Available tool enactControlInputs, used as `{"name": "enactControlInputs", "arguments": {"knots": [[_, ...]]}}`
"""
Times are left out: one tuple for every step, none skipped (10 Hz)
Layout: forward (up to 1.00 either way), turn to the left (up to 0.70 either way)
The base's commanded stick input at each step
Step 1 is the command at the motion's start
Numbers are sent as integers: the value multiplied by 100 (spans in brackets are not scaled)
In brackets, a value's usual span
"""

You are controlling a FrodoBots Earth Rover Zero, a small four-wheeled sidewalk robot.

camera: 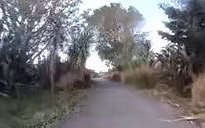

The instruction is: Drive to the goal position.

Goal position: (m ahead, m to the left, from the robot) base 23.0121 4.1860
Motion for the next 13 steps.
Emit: {"name": "enactControlInputs", "arguments": {"knots": [[85, 0], [85, 0], [85, 0], [85, 0], [85, 0], [85, 0], [85, 0], [85, 0], [85, 0], [85, 0], [85, 0], [85, 0], [85, 0]]}}
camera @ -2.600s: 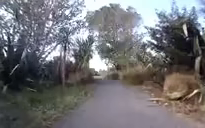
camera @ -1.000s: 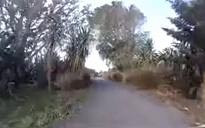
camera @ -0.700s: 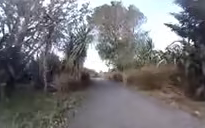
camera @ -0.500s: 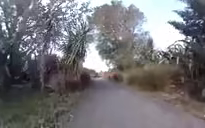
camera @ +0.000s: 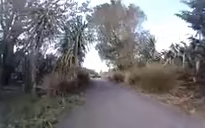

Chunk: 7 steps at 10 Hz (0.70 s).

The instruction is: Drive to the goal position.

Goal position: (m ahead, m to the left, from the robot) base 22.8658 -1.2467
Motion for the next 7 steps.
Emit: {"name": "enactControlInputs", "arguments": {"knots": [[85, 0], [85, 0], [85, 0], [85, 0], [85, 0], [85, 0], [85, 0]]}}
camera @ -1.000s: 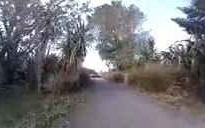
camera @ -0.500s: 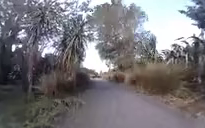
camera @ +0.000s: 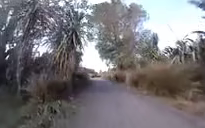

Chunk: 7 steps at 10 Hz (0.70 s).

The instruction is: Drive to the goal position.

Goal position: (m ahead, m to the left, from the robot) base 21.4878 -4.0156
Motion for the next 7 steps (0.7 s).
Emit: {"name": "enactControlInputs", "arguments": {"knots": [[85, 0], [85, 0], [85, 0], [85, 0], [85, 0], [85, 0], [85, 0]]}}
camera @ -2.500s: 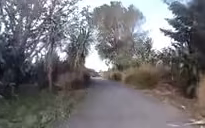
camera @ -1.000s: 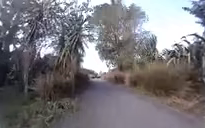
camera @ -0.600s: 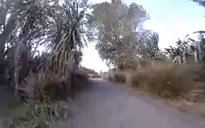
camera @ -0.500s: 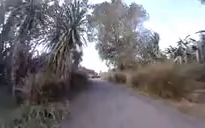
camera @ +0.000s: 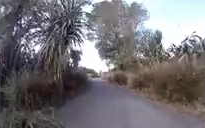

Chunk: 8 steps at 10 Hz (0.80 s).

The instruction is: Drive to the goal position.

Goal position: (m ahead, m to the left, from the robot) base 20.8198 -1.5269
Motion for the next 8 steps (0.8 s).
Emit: {"name": "enactControlInputs", "arguments": {"knots": [[85, 0], [85, 0], [85, 0], [85, 0], [85, 0], [85, 0], [85, 0], [85, 0]]}}
